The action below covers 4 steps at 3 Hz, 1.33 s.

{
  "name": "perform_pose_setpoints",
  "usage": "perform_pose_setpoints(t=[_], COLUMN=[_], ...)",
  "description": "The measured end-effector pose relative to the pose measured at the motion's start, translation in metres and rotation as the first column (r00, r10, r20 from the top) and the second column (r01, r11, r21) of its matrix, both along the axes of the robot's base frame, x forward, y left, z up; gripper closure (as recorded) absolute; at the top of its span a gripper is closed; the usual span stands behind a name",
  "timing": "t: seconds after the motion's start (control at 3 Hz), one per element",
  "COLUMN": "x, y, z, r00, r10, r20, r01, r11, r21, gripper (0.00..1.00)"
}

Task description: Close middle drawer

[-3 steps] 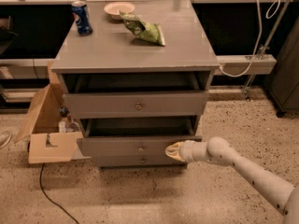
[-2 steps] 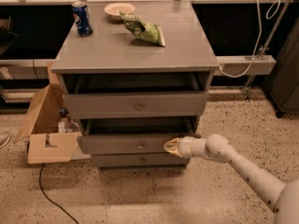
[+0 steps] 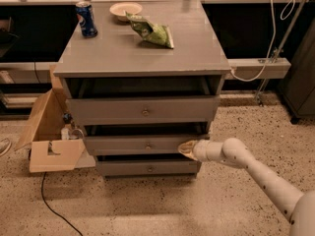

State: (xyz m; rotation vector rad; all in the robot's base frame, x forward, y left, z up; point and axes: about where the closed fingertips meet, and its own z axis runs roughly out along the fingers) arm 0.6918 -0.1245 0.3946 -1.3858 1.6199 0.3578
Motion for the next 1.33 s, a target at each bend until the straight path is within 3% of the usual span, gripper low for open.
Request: perform_pose_setpoints(t=[1.0,1.33], x=[0.033,0.018], y=[-0.003,-0.014], z=[0.003,0.026], r00=[0.9994,0.9986], r10=[-0.002,0.001], r20=[0.033,0.052], r01=[0.002,-0.003], r11=[1.000,0.999], r21=[0.009,0.050], gripper=[1.00,1.00])
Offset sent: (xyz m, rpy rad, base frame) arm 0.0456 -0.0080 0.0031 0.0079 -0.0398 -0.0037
